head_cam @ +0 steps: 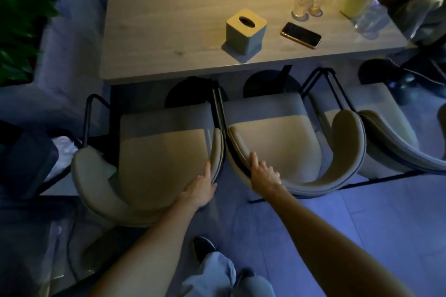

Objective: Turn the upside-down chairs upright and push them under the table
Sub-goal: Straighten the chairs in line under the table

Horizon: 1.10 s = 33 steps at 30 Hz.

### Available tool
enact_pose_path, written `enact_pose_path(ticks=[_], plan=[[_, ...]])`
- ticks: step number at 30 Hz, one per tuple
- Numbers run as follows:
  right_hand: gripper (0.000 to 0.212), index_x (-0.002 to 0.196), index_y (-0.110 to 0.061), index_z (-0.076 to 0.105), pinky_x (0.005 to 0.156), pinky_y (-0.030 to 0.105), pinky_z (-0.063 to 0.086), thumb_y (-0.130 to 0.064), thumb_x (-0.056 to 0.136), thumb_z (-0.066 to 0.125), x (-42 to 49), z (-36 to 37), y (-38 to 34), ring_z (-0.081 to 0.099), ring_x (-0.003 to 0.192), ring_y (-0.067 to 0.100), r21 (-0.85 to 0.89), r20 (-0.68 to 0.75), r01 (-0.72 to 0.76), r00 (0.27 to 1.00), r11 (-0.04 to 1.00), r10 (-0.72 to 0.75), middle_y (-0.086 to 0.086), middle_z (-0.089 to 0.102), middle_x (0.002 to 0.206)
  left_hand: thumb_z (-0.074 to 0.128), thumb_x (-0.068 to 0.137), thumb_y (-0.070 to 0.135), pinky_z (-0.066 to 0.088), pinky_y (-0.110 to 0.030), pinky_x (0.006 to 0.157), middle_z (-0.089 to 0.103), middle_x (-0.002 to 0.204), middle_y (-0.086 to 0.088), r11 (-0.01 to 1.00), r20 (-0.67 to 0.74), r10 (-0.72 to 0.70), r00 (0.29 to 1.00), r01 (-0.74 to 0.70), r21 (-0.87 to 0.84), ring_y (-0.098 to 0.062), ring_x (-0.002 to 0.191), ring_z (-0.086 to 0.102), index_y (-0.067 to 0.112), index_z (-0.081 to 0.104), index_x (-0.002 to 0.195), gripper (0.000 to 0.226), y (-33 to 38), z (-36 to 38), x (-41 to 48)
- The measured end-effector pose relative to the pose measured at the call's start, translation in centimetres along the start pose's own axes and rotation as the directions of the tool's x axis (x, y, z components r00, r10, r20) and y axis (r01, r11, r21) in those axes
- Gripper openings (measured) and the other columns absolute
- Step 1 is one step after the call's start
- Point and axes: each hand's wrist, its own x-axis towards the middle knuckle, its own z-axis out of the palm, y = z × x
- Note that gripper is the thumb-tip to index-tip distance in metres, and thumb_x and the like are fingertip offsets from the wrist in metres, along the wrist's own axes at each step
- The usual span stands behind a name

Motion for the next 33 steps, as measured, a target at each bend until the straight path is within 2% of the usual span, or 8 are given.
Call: enact_pose_path(ticks=[2,5,10,15,21,25,28,33], plan=[[0.077,0.158,-0.020,-0.008,0.097,0.052,0.045,-0.013,0.099,0.042,0.4,0.6,0.4,0.052,0.121,0.034,-0.028,-0.001,-0.020,1.000,0.999,0.020,0.014,0.046,0.137,0.044,0.102,0.041,0.042,-0.044,0.099,0.052,0.137,-0.022,0.999,-0.035,0.019,0.999,-0.021,-0.048,-0.037,0.119,0.056,0.024,-0.008,0.157,0.077,-0.6,0.6,0.4],[0.077,0.158,-0.021,-0.006,0.092,0.047,0.046,-0.010,0.099,0.042,0.6,1.2,0.4,0.056,0.115,0.032,-0.065,-0.045,-0.029,0.999,0.997,0.026,0.013,0.049,0.132,0.054,0.099,0.039,0.040,-0.044,0.103,0.052,0.141,-0.018,0.987,-0.103,0.037,0.994,-0.053,-0.152,-0.035,0.125,0.053,0.032,-0.006,0.156,0.083,-1.6,1.9,0.7],[0.077,0.157,-0.024,-0.003,0.089,0.046,0.046,-0.006,0.098,0.043,0.7,1.4,0.5,0.057,0.111,0.031,-0.047,-0.059,-0.039,0.998,0.998,0.036,0.014,0.050,0.129,0.055,0.098,0.032,0.041,-0.039,0.102,0.056,0.136,-0.016,0.988,-0.191,0.031,0.981,-0.059,-0.143,-0.032,0.120,0.057,0.033,-0.005,0.156,0.083,-1.5,2.9,0.9],[0.079,0.156,-0.024,-0.004,0.088,0.045,0.045,-0.007,0.097,0.046,0.9,1.6,0.6,0.056,0.110,0.030,-0.048,-0.085,-0.032,0.996,0.998,0.028,0.012,0.050,0.128,0.054,0.097,0.036,0.040,-0.041,0.108,0.050,0.143,-0.013,0.980,-0.151,0.048,0.987,-0.076,-0.183,-0.030,0.125,0.054,0.044,-0.013,0.152,0.087,-2.0,4.2,0.7],[0.077,0.156,-0.023,-0.002,0.086,0.044,0.047,-0.008,0.097,0.045,0.5,1.8,0.7,0.059,0.107,0.029,-0.060,-0.128,-0.009,0.992,0.998,0.001,0.012,0.054,0.124,0.055,0.098,0.033,0.038,-0.041,0.110,0.048,0.147,-0.011,0.977,-0.201,0.057,0.978,-0.097,-0.192,-0.029,0.129,0.051,0.038,-0.005,0.155,0.084,-1.9,4.3,1.0],[0.072,0.157,-0.015,-0.001,0.078,0.037,0.052,-0.008,0.099,0.042,0.3,2.1,1.0,0.065,0.097,0.025,-0.153,-0.172,0.001,0.985,0.988,-0.028,0.013,0.060,0.115,0.057,0.098,0.031,0.041,-0.041,0.106,0.052,0.142,-0.011,0.969,-0.209,0.062,0.976,-0.110,-0.223,-0.030,0.125,0.054,0.042,-0.004,0.155,0.084,-2.0,4.4,1.1],[0.079,0.156,-0.011,-0.005,0.077,0.035,0.055,-0.006,0.097,0.046,-0.1,2.1,1.2,0.068,0.094,0.024,-0.161,-0.148,0.024,0.988,0.987,-0.048,0.013,0.063,0.113,0.058,0.097,0.031,0.046,-0.042,0.102,0.057,0.135,-0.011,0.971,-0.219,0.051,0.974,-0.100,-0.218,-0.028,0.118,0.058,0.049,-0.009,0.151,0.087,-1.9,4.6,1.1],[0.079,0.156,-0.007,-0.005,0.077,0.037,0.057,-0.002,0.096,0.046,-0.1,2.4,1.1,0.069,0.093,0.024,-0.157,-0.127,0.048,0.989,0.986,-0.069,0.012,0.067,0.112,0.059,0.097,0.029,0.048,-0.040,0.098,0.060,0.130,-0.010,0.975,-0.253,0.059,0.966,-0.110,-0.191,-0.026,0.112,0.062,0.042,-0.004,0.154,0.087,-2.0,4.8,1.3]])
